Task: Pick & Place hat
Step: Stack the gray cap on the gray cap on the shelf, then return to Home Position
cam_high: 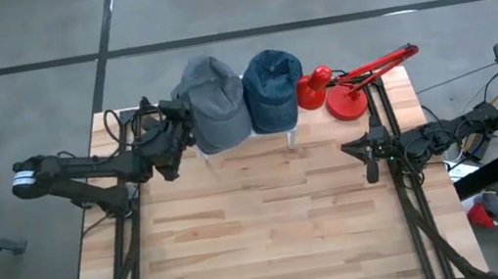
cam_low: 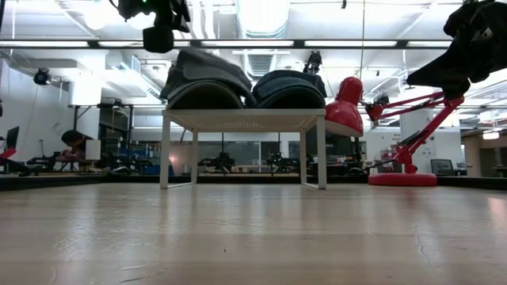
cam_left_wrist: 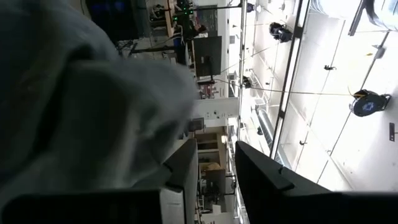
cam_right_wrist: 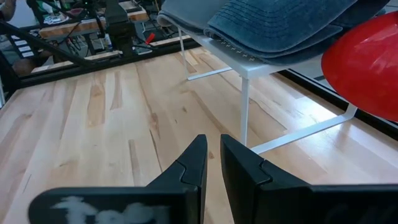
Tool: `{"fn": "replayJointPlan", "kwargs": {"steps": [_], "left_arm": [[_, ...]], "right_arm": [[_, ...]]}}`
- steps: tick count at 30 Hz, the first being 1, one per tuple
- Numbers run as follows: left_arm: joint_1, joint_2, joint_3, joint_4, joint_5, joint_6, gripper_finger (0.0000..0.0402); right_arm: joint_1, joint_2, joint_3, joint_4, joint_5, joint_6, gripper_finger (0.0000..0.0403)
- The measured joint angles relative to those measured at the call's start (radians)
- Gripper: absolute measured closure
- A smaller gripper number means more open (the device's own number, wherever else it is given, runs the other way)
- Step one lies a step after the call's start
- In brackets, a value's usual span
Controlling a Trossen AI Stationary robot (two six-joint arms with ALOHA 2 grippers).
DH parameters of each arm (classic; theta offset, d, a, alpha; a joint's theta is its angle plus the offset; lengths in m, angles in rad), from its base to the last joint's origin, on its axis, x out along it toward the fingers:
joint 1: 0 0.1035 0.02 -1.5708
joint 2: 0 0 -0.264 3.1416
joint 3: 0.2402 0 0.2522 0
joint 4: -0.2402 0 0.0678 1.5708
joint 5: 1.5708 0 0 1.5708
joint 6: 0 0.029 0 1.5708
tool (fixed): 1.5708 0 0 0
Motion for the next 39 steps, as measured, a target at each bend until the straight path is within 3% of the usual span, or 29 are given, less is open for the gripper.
{"fn": "replayJointPlan", "kwargs": {"steps": [12, 21, 28, 36, 39], "left_arm": [[0.002, -0.052, 0.0, 0.0, -0.011, 0.063, 0.0302], [0.005, -0.116, 0.0, 0.0, 0.016, 0.388, 0.0303], [0.016, -0.096, 0.0, -0.003, 0.069, 0.608, 0.0303], [0.098, -0.083, 0.0, -0.012, 0.129, 0.962, 0.0303], [0.142, -0.082, 0.0, -0.056, 0.18, 1.025, 0.0303]], "right_arm": [[0.0, 0.0, 0.0, 0.0, 0.0, 0.0, 0.036], [0.0, 0.0, 0.0, 0.0, 0.0, 0.0, 0.036], [0.0, 0.0, 0.0, 0.0, 0.0, 0.0, 0.036], [0.0, 0.0, 0.0, 0.0, 0.0, 0.0, 0.036], [0.0, 0.0, 0.0, 0.0, 0.0, 0.0, 0.036]]}}
